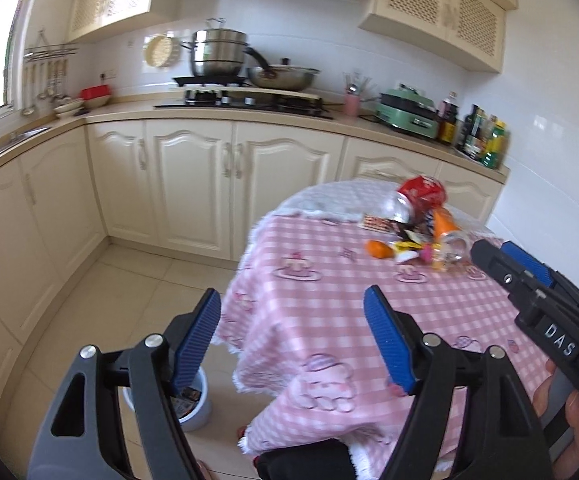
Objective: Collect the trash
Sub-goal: 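Move both open tools back toward the table, then grasp the orange peel with the left tool while the right tool grasps the orange can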
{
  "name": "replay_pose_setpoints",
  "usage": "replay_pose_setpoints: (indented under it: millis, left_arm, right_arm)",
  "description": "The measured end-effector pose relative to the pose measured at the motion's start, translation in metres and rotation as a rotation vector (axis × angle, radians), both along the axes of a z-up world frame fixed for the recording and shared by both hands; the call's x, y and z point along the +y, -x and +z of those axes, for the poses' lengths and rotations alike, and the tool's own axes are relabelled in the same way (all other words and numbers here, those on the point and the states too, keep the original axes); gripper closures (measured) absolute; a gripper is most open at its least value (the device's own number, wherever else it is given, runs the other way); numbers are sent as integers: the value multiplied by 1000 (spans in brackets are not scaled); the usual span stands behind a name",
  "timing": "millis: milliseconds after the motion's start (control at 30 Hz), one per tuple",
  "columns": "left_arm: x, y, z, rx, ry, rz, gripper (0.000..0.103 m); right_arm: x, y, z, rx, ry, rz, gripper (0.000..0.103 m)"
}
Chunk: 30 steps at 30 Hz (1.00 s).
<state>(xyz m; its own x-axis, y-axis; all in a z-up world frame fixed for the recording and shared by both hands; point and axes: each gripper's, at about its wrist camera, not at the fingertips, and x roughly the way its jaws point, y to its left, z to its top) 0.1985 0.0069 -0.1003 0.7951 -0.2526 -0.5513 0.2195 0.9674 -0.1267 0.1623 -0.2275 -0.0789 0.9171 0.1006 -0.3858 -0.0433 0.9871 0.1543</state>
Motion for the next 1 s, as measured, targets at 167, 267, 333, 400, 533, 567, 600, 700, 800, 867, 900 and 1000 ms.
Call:
replay_pose_setpoints:
  millis: [167, 267, 333, 400, 533, 567, 600, 700, 800, 867, 900, 1000]
  left_arm:
    - [-31, -19, -12, 50, -17, -62, 30]
    - [-45, -32, -24, 96, -6, -90, 30]
    - [-55, -41, -31, 119, -5, -109, 30]
    - [-67, -48, -37, 135, -18, -125, 30]
    - [-92, -65, -43, 161, -40, -160, 30]
    - [-100, -71, -44, 167, -38, -172, 30]
    - [-103, -75, -44, 172, -38, -180, 30]
    - [-119, -89, -45, 181, -55, -199, 30]
    - [-130, -105, -47, 193, -82, -204, 30]
    - [-134, -118, -49, 207, -86, -210, 30]
    - [-135, -125, -50, 211, -91, -208, 30]
    - [-140, -145, -55, 226, -102, -206, 30]
  right_arm:
    - [-44, 1, -6, 21, -1, -94, 42]
    - [-72, 2, -14, 39, -11, -155, 41]
    - [-87, 2, -19, 54, -21, -184, 41]
    - [-99, 0, -25, 67, -23, -209, 40]
    - [-120, -14, -33, 105, -26, -233, 39]
    - [-124, -22, -35, 119, -27, -230, 38]
    - [-129, -30, -37, 137, -38, -221, 38]
    - [-137, -50, -43, 184, -47, -207, 38]
    - [-138, -68, -48, 226, -52, -188, 38]
    - [-139, -82, -51, 255, -62, -174, 38]
    - [-140, -89, -52, 261, -63, -173, 38]
    - [-143, -102, -52, 267, -75, -184, 38]
